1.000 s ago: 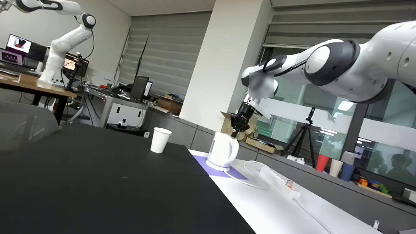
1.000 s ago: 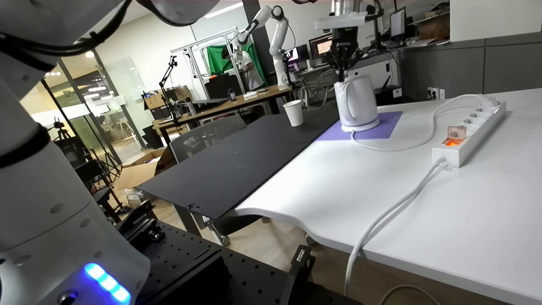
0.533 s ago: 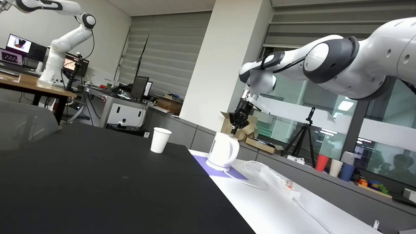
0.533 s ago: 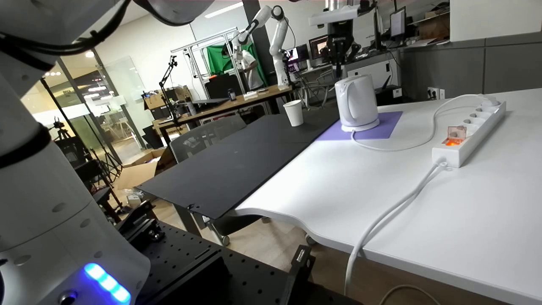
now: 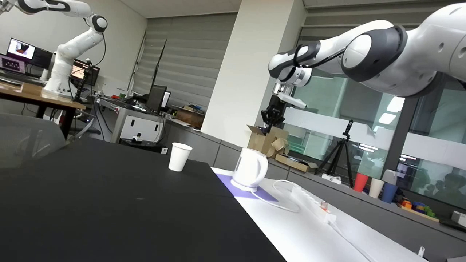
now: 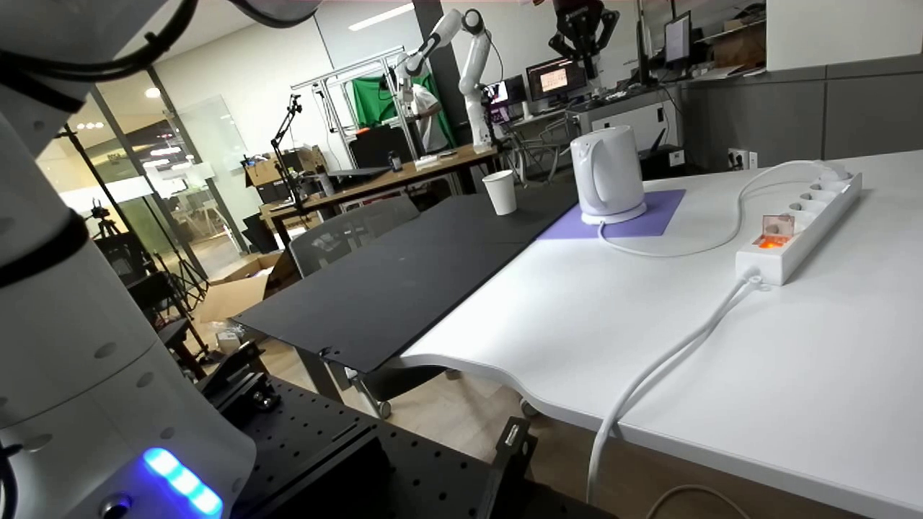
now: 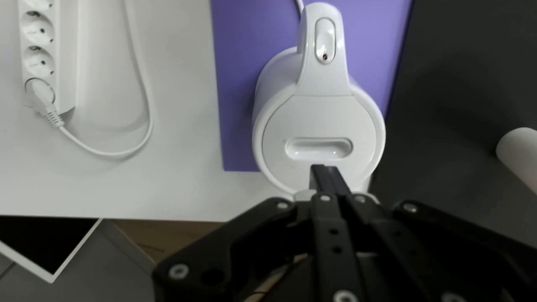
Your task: Switch off the electric kettle
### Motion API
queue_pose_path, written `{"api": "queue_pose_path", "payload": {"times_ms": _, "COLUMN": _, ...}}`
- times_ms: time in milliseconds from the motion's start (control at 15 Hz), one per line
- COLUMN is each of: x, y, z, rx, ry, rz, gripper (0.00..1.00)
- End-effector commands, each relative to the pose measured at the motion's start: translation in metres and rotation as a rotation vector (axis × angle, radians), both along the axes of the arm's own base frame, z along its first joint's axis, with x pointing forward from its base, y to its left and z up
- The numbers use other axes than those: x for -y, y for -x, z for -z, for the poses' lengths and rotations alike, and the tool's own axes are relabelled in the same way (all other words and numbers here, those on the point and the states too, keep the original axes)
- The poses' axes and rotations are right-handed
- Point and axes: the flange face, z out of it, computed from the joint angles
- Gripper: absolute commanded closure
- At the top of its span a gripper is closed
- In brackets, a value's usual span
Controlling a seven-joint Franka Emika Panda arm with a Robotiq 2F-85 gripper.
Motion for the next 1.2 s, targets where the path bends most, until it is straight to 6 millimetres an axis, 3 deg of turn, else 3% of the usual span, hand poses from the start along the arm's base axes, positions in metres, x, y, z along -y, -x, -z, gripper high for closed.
{"api": "queue_pose_path", "payload": {"times_ms": 0, "x": -0.001, "y": 0.002, "z": -0.039, "rx": 0.065, "ry": 0.076, "rz": 0.044, "gripper": 1.00}}
{"api": "queue_pose_path", "payload": {"times_ms": 267, "x": 0.002, "y": 0.003, "z": -0.053, "rx": 0.089, "ry": 0.115, "rz": 0.058, "gripper": 1.00}}
{"api": "queue_pose_path", "payload": {"times_ms": 1133, "x": -0.001, "y": 0.006, "z": -0.048, "rx": 0.048, "ry": 0.119, "rz": 0.042, "gripper": 1.00}}
